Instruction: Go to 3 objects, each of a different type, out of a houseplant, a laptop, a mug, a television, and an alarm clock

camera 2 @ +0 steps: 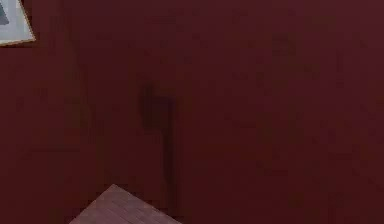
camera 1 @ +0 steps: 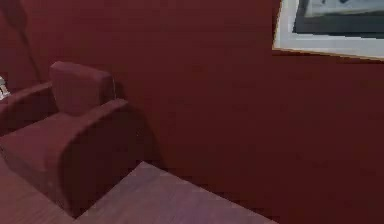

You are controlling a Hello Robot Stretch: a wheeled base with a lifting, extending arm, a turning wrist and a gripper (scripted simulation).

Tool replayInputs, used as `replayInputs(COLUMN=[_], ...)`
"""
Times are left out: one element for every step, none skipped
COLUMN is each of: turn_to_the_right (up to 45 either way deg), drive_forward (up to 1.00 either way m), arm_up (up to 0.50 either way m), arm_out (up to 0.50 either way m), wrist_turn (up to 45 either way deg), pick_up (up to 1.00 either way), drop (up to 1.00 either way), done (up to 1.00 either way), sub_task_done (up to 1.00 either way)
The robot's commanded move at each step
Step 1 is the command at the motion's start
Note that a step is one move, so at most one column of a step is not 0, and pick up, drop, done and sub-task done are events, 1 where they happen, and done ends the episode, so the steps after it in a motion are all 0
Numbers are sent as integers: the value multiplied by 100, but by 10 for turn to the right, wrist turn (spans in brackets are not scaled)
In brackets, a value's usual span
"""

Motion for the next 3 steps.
replayInputs(turn_to_the_right=[-450, -450, -450], drive_forward=[0, 0, 0], arm_up=[0, 0, 0], arm_out=[0, 0, 0], wrist_turn=[0, 0, 0], pick_up=[0, 0, 0], drop=[0, 0, 0], done=[0, 0, 0], sub_task_done=[0, 0, 0])
